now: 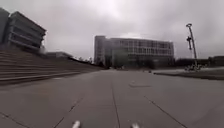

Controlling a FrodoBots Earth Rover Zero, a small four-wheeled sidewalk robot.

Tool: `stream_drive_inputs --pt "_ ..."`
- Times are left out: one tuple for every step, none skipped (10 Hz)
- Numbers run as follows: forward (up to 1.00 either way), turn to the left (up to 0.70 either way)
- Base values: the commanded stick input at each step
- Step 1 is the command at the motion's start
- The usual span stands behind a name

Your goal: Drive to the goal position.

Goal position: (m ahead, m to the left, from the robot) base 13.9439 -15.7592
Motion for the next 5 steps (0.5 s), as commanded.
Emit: stream_drive_inputs --pt "0.7 0.0" --pt "0.7 0.0" --pt "0.7 0.0" --pt "0.7 0.0" --pt "0.7 0.0"
